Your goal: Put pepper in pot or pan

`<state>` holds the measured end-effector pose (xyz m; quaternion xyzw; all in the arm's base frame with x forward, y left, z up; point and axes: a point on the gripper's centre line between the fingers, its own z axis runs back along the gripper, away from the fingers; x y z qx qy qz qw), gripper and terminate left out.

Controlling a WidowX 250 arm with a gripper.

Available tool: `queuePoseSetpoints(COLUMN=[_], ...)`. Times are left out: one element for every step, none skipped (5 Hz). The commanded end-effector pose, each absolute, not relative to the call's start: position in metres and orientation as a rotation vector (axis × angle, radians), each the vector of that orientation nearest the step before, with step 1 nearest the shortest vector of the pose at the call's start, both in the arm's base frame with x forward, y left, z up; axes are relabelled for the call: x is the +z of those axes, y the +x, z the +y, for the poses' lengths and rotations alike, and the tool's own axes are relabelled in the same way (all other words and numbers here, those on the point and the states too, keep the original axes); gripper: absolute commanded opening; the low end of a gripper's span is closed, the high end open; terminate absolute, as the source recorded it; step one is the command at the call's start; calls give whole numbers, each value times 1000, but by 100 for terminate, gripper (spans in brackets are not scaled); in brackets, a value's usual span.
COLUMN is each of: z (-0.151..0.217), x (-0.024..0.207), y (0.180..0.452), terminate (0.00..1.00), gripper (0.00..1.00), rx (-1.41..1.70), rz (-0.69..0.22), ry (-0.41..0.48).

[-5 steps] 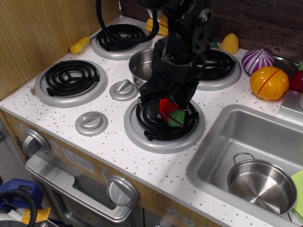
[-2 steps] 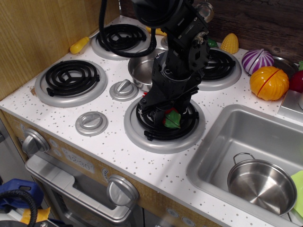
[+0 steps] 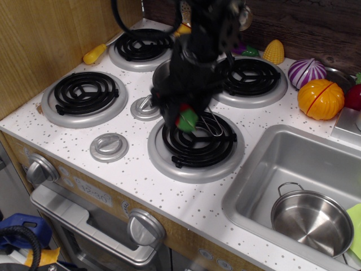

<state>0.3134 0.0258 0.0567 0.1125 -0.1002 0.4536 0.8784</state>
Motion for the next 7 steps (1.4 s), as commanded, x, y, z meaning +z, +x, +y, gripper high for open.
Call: queuePoseSetpoints(z=[56, 73, 81, 83, 83, 83, 83], x=[88, 85, 65, 60, 60, 60, 60], y=[348, 373, 392, 397, 397, 397, 397], terminate=[0, 0, 0, 0, 0, 0, 100], gripper=[0, 0, 100, 100, 100, 100, 100], rx=[856, 830, 814, 808, 808, 808, 808], rz=[-442, -565, -666, -698, -698, -698, -698], ry=[260, 254, 226, 205, 205, 205, 205])
